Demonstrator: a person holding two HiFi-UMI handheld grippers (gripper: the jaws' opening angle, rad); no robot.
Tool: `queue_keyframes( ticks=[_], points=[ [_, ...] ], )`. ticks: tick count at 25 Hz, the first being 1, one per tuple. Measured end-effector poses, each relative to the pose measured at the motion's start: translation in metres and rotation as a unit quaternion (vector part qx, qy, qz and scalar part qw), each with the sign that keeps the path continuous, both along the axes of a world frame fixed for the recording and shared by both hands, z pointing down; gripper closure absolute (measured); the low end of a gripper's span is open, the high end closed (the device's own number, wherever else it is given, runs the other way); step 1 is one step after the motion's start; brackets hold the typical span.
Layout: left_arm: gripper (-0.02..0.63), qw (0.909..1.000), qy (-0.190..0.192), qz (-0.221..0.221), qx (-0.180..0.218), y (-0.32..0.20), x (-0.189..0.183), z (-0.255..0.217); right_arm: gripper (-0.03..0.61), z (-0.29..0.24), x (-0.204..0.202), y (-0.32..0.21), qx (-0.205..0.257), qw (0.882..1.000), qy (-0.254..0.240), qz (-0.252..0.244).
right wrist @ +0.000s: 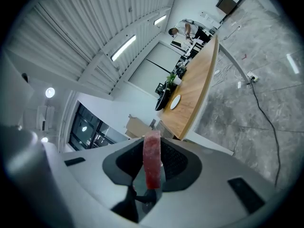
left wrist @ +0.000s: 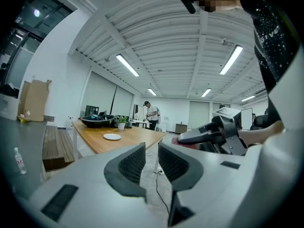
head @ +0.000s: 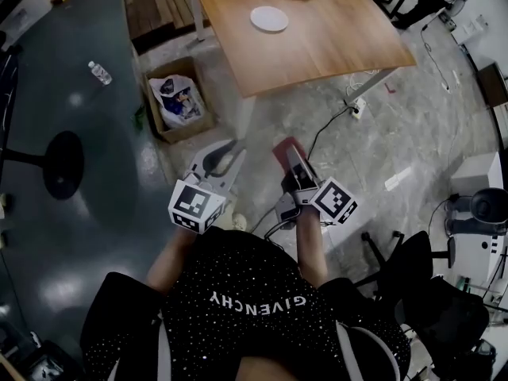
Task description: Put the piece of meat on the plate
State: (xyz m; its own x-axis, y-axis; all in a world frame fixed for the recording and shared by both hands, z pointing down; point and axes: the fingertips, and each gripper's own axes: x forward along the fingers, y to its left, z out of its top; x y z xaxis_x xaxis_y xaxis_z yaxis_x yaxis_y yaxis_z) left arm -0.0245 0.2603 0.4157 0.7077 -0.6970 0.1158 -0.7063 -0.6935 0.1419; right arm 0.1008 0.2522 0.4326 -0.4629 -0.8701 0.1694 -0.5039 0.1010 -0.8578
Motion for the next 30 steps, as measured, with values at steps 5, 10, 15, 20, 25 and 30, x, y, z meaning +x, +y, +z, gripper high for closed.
queue_keyframes(
  ticks=[5,10,15,20,25,30],
  points=[
    [0.523,1.0000,0.004,0.006,-0.004,-0.037,0.013,0.001,0.480,-0.001,0.008,-0.037,0.000,1.000,-0.003,0.000],
    [0.523,0.9999,-0.002,0.013,-0.001,-0.079,0.024,-0.002,0.480,-0.008,0.015,-0.085,0.001,1.000,-0.005,0.001],
    [0.523,0.9999,-0.008,0.009,0.000,-0.122,0.021,-0.011,0.480,-0.017,0.017,-0.128,0.003,1.000,-0.009,0.005],
    [0.523,0.9997,-0.005,0.022,-0.007,-0.168,0.021,-0.018,0.480,-0.025,0.017,-0.168,0.001,1.000,-0.012,0.016],
    [0.523,0.9992,-0.001,0.040,-0.006,-0.206,0.028,-0.021,0.480,-0.031,0.021,-0.201,0.004,1.000,-0.007,0.029],
    [0.523,0.9986,0.005,0.053,-0.004,-0.244,0.029,-0.021,0.480,-0.029,0.023,-0.234,-0.001,0.999,-0.006,0.046]
  ],
)
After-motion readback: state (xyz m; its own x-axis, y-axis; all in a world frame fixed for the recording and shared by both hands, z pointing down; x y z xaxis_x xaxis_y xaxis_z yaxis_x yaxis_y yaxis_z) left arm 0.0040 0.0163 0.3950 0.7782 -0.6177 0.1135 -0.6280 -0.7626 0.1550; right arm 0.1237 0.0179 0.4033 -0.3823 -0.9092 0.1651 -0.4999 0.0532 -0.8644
